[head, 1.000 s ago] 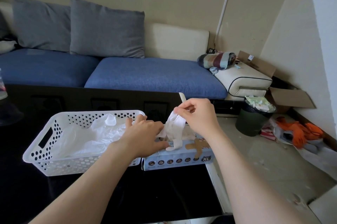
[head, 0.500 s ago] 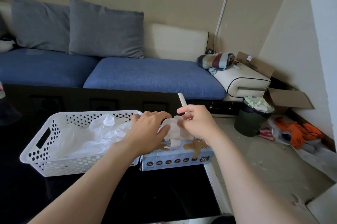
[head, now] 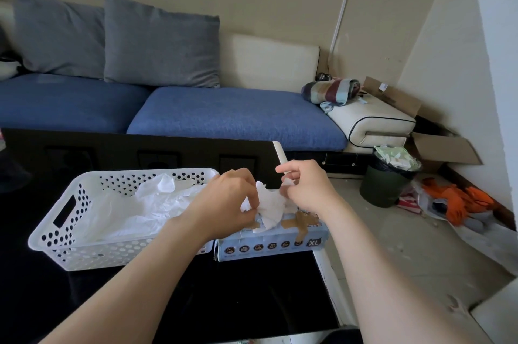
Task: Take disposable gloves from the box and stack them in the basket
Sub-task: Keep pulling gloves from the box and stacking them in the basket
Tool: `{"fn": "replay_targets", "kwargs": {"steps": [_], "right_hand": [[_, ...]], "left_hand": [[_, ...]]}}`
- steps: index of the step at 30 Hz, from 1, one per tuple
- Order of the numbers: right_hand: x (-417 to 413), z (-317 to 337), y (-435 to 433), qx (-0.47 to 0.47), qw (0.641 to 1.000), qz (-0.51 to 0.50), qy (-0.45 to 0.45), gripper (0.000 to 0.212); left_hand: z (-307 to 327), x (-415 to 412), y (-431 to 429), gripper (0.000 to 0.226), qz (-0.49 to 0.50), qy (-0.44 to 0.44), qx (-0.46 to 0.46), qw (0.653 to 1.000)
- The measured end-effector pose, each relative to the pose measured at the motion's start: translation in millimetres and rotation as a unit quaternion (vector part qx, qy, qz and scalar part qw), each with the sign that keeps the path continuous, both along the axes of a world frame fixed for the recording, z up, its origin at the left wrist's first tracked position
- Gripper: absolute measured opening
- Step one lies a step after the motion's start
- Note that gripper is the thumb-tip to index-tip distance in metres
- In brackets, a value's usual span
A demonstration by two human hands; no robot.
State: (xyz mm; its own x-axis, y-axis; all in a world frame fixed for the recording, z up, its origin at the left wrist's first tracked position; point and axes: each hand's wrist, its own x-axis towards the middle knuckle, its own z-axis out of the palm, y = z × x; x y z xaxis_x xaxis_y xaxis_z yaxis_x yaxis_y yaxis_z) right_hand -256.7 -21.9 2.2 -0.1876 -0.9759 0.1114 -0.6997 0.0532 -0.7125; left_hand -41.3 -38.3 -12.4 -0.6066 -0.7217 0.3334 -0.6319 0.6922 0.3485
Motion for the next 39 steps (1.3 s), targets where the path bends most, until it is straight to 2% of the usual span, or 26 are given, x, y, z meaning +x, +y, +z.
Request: {"fn": "replay_targets", "kwargs": {"steps": [2,5,9,14,18,23,26,28,30,32,36,39], "right_hand": [[-1.6,-5.5,-0.8,0.013,0.997,-0.005,0.078,0.040],[-3.7,-7.5,-4.0,-0.035,0.992,-0.045,0.113,0.024],[0.6,-2.4,-6.3,-0.107,0.990,-0.059,0.073,0.023],[12.2,5.6,-1.1,-0.116,0.993,-0.009,0.009,0.033],[17.2,11.4,-0.5,-0.163,0.987,0.002,0.001,0.027],[25.1,15.2,-2.7,-0.226,0.974,0.001,0.010,0.027],[25.5,14.2,-4.7,-0.250,0.967,-0.025,0.029,0.024],[23.9,13.8,-5.1,-0.232,0.967,-0.028,0.098,0.019],[24.1,12.2,-3.9,-0.203,0.964,-0.010,0.170,0.021],[24.6,12.7,-3.4,-0.200,0.964,-0.007,0.176,0.023],[23.8,16.0,-3.5,-0.252,0.960,-0.061,0.104,0.022],[23.5,19.1,-4.2,-0.306,0.943,-0.119,0.050,0.018]], "left_hand": [[1.2,0.9,2.1,0.001,-0.007,-0.027,0.005,1.000],[0.9,0.2,5.0,0.007,-0.001,-0.076,0.004,0.997],[-1.7,-0.5,5.9,0.003,0.008,-0.095,0.001,0.995],[-4.5,-5.9,6.0,0.026,0.033,-0.056,-0.009,0.998],[-5.4,-9.8,2.8,0.033,0.024,-0.027,-0.005,0.999],[-7.7,-9.4,4.2,0.042,-0.009,-0.056,0.033,0.998],[-8.1,-9.7,7.8,0.062,-0.016,-0.101,0.037,0.994],[-9.4,-9.2,9.6,0.085,-0.012,-0.155,0.033,0.987],[-9.5,-8.9,10.7,0.097,-0.010,-0.202,0.024,0.979],[-9.9,-9.0,10.5,0.092,-0.010,-0.214,0.015,0.977],[-13.4,-11.4,11.5,0.061,-0.009,-0.194,0.005,0.981],[-14.6,-12.4,10.6,0.048,-0.003,-0.190,0.010,0.982]]}}
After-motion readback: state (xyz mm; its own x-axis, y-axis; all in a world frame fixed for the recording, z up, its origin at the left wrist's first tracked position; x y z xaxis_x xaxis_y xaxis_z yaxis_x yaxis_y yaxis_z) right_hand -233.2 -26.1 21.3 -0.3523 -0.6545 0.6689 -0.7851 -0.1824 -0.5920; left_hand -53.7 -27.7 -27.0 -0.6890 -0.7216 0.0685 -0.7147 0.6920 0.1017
